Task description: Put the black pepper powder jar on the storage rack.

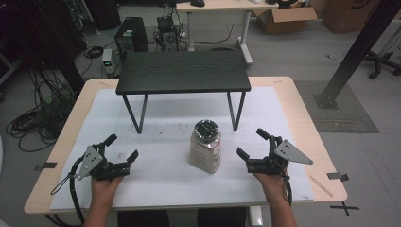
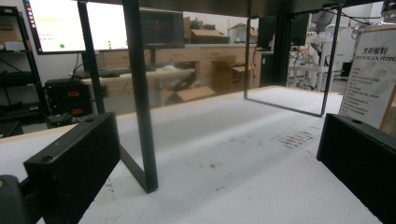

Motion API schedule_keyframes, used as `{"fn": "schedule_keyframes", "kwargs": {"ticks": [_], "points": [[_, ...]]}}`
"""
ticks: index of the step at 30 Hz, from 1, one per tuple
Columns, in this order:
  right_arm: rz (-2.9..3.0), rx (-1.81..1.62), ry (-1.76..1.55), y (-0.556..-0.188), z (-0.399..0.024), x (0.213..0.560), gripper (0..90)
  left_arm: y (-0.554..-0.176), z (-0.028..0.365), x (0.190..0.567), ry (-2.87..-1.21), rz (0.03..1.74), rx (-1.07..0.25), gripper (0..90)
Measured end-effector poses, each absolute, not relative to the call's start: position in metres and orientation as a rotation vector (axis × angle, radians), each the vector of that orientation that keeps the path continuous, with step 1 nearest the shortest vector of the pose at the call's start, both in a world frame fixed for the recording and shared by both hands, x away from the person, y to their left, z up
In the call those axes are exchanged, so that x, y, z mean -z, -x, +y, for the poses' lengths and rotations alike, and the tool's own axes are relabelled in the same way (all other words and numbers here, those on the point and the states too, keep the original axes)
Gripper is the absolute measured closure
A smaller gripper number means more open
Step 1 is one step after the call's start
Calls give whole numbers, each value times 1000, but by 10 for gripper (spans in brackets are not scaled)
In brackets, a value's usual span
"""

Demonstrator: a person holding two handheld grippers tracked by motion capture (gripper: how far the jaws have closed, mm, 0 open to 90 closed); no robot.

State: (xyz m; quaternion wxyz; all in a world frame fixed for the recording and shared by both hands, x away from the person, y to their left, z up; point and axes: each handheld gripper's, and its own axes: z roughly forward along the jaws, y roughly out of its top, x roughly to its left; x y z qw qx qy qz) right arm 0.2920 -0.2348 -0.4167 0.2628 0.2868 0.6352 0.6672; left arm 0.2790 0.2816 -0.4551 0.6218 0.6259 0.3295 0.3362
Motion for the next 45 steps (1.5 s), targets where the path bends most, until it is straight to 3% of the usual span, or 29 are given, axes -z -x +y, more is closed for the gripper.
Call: {"fn": "schedule_keyframes", "kwargs": {"ticks": [23, 45], "points": [[1872, -1878, -664, -297, -196, 388, 0, -279, 282, 455, -1437, 759, -767, 2], [1966, -1917, -608, -306, -168, 387, 0, -279, 282, 455, -1436, 759, -769, 2]]}}
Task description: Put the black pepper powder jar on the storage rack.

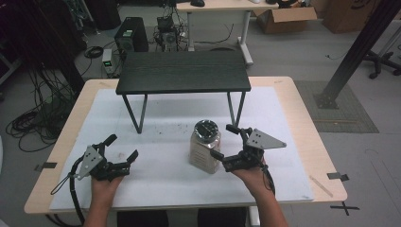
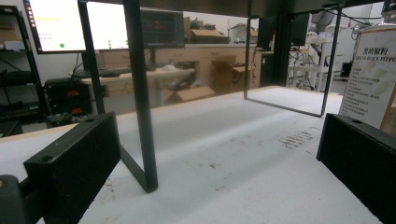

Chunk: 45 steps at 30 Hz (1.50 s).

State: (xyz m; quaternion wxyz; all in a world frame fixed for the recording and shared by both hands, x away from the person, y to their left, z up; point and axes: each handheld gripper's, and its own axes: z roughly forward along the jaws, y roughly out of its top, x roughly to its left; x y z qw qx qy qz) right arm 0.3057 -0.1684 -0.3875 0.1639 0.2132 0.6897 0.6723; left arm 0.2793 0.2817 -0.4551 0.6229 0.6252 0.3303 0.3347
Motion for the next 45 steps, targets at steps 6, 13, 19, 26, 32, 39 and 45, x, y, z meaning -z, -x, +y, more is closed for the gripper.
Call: {"fn": "schedule_keyframes", "kwargs": {"ticks": [6, 13, 19, 26, 32, 39, 45], "points": [[1987, -1918, -598, -309, -160, 390, 0, -279, 282, 455, -1437, 759, -768, 2], [2007, -1922, -595, -313, -151, 394, 0, -279, 282, 455, -1436, 758, -769, 2], [2019, -1927, -596, -317, -145, 396, 0, -279, 282, 455, -1435, 758, -769, 2], [2035, -1928, -594, -320, -137, 398, 0, -279, 282, 455, -1434, 758, -770, 2], [2043, -1931, -595, -323, -132, 401, 0, -279, 282, 455, -1434, 758, -770, 2], [2051, -1928, -595, -325, -128, 403, 0, -279, 282, 455, -1433, 758, -770, 2], [2051, -1930, -607, -327, -125, 405, 0, -279, 282, 455, -1433, 758, -769, 2]]}}
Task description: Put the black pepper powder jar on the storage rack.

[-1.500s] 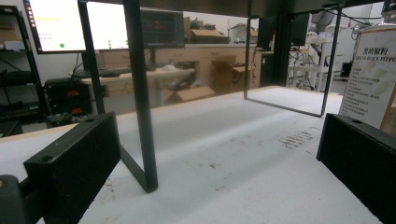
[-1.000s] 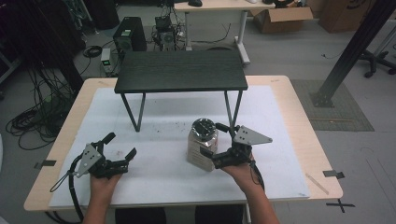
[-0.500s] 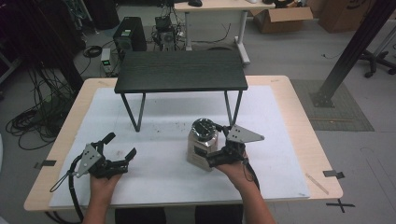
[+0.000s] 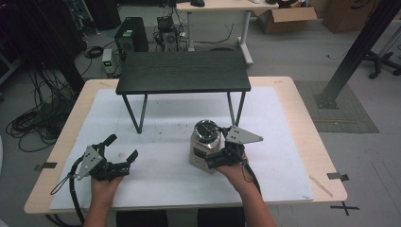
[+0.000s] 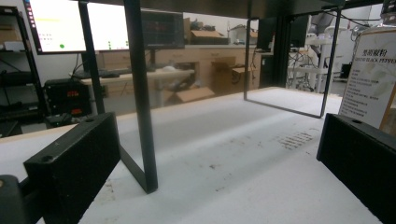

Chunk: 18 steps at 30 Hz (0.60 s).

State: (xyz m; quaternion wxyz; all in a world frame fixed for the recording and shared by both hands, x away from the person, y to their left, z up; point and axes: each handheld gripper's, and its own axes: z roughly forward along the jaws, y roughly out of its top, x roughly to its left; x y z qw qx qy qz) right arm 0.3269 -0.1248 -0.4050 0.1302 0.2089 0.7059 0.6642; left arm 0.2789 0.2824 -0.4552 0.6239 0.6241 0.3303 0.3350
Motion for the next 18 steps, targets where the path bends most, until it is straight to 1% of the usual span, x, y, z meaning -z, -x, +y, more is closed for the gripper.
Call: {"fn": "schedule_keyframes", "kwargs": {"ticks": [6, 14, 18], "points": [[2058, -1927, -598, -328, -123, 407, 29, -279, 283, 455, -1432, 759, -768, 2], [2053, -1916, -590, -328, -122, 407, 98, -279, 283, 455, -1428, 759, -768, 2], [2038, -1922, -566, -327, -124, 407, 147, -279, 283, 455, -1429, 759, -768, 2]]}}
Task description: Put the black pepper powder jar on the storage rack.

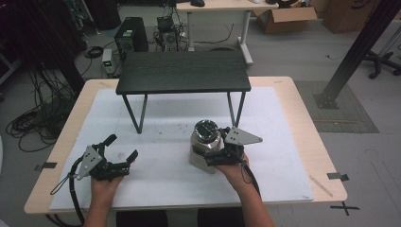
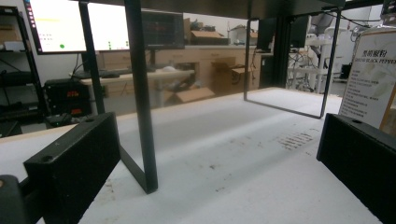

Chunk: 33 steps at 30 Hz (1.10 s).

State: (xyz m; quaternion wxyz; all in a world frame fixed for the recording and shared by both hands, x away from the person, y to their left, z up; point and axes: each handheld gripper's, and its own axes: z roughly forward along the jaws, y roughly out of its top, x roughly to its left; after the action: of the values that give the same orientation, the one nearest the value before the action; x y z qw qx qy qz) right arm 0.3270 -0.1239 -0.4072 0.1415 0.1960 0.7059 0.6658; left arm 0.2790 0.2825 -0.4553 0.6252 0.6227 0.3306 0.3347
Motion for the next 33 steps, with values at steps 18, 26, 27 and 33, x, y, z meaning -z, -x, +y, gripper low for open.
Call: {"fn": "schedule_keyframes", "kwargs": {"ticks": [18, 26, 27, 33], "points": [[2049, -1886, -542, -325, -128, 405, 221, -279, 282, 455, -1431, 760, -765, 2], [2057, -1879, -541, -325, -129, 405, 232, -279, 282, 455, -1430, 760, -765, 2], [2058, -1879, -542, -325, -129, 405, 232, -279, 283, 455, -1431, 760, -765, 2], [2051, -1884, -547, -325, -129, 405, 230, -279, 283, 455, -1429, 760, -766, 2]]}}
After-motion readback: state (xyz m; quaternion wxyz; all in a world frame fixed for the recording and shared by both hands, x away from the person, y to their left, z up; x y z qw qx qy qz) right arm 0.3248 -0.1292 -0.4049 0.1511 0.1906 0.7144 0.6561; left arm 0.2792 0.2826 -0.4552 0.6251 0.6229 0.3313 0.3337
